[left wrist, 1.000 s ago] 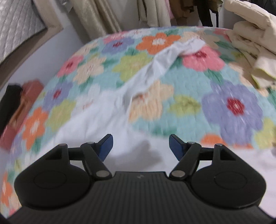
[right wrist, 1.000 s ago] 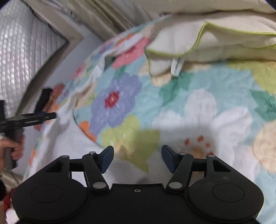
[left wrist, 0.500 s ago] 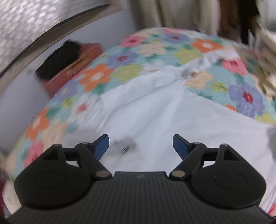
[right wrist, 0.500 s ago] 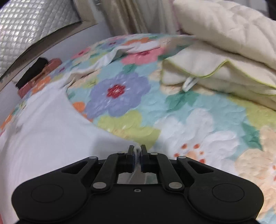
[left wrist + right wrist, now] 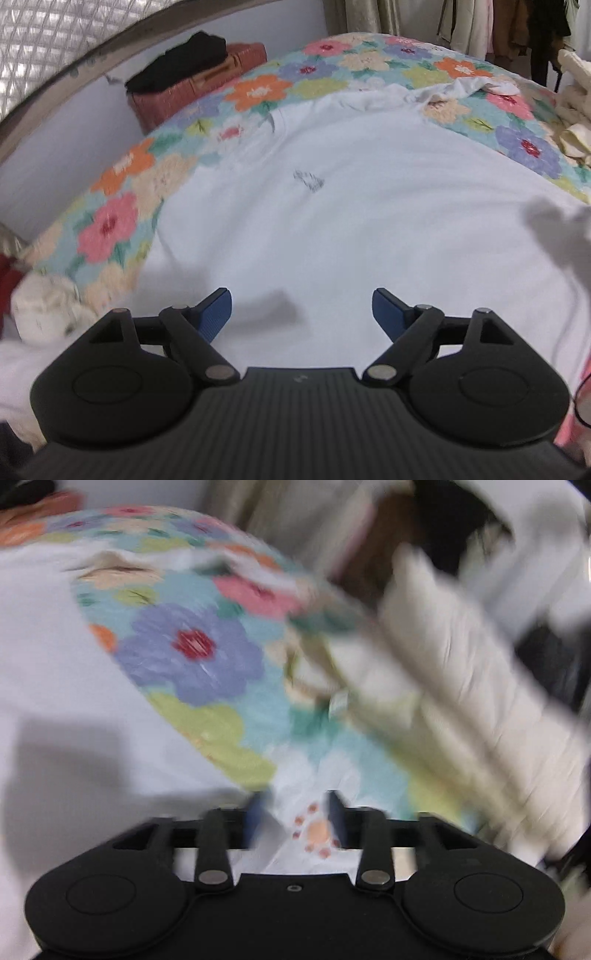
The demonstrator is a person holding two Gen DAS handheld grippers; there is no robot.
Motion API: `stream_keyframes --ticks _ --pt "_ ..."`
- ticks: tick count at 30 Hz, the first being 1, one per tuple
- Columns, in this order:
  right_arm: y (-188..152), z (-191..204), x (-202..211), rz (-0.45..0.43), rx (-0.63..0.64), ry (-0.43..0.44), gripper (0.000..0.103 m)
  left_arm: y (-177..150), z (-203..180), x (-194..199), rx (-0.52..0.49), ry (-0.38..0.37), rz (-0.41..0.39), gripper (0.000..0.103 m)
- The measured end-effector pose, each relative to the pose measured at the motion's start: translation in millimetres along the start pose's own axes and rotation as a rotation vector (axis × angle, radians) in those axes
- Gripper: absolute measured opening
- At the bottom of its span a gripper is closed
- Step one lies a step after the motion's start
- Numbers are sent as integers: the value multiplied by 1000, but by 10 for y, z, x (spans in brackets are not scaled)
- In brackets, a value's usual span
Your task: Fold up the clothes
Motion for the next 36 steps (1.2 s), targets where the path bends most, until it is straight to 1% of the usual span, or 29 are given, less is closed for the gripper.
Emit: stream_keyframes --ticks 1,2,3,4,5,6,9,12,14,18,22,24,26,28,31,36 --pt "43 23 172 -39 25 28 67 -49 -17 26 6 -9 6 85" --pt "84 45 349 -65 36 65 68 -93 -38 50 9 -19 11 85" --pt "117 59 502 -79 28 103 70 -121 -66 72 6 -33 13 85" --pt "142 72 644 -86 2 146 78 -145 -94 97 3 -49 12 85" --pt "162 88 789 -88 -34 201 81 -164 -119 120 2 -64 11 86" --pt "166 107 907 -82 -70 260 82 -172 -140 140 3 -76 8 86" --pt "141 186 1206 -38 -156 433 82 -215 -218 234 -12 -94 -9 87" --pt "90 304 1483 16 -174 540 82 -247 -276 322 -29 -109 -22 89" --pt "52 376 1664 36 -184 591 82 -268 -306 371 -35 -128 -24 90" --pt "-27 488 1967 78 -193 635 85 -310 -357 453 -44 -165 -22 91" --pt "-116 553 2217 76 -167 671 88 -359 -411 533 -63 -184 -20 91" --pt "-169 566 2314 77 -154 678 88 -386 -427 559 -75 -187 -13 96" --pt "-230 566 2390 77 -147 675 89 -420 -449 579 -84 -183 2 99" --pt "-291 566 2466 76 -136 666 89 -461 -479 603 -95 -185 6 99" --pt "-327 548 2595 54 -133 651 89 -487 -544 630 -112 -199 4 99" --pt "-355 502 2781 12 -134 652 91 -516 -654 666 -143 -211 2 100"
Point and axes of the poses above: each gripper's, at about its wrist camera, not at the fingertips, and x roughly against the way its jaws point, z to its left, y to its top, the point moved 5 cm from there along -x, roughly the way its jaws point, and after that the axes turned 9 degrees about -y, right-handed, at the moved point
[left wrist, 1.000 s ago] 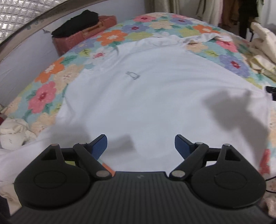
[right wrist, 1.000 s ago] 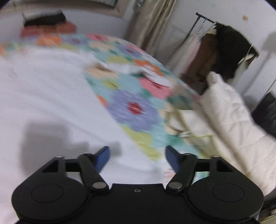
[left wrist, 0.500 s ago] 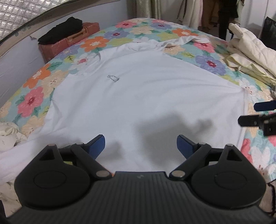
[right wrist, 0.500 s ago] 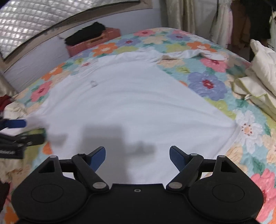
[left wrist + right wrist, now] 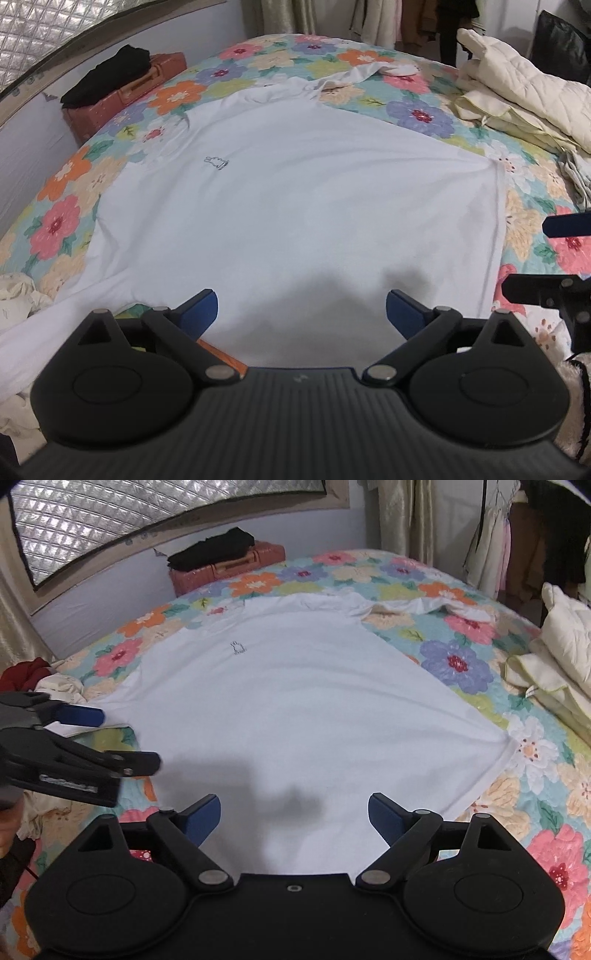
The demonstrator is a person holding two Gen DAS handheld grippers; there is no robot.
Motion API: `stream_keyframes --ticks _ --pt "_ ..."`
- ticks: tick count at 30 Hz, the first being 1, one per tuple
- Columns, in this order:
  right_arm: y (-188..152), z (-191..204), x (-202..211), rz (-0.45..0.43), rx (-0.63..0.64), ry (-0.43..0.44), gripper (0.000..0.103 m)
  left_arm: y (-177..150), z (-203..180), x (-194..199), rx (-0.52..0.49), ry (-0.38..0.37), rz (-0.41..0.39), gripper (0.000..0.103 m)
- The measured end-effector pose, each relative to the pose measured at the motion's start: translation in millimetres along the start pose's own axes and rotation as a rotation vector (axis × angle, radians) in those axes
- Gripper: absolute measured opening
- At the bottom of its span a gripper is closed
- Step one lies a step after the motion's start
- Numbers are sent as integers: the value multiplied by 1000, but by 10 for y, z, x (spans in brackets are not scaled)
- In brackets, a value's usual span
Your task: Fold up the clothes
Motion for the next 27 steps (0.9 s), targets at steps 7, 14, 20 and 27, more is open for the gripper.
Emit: stream_keyframes --ticks 7,14,20,27 --pt "17 -27 -4 -19 -24 4 91 -40 -139 -34 -11 -24 19 102" --pt "2 -90 -55 -23 -46 -8 91 -59 -229 -77 -28 -21 26 102" --pt "-11 -88 -68 -28 -40 -4 91 -54 -243 -112 -35 -4 39 102" --pt "-14 -86 -66 -34 -39 -4 91 -46 -271 -129 -42 -2 49 102"
Point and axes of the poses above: each gripper's, at about its wrist camera, not at the fingertips, and x roughly against the way its jaws point, z to its left, y to its top, the point moved 5 cm from there along -x, roughly the way its jaws point, and after that the axes turned 9 degrees about -y, right-handed, at the moved point
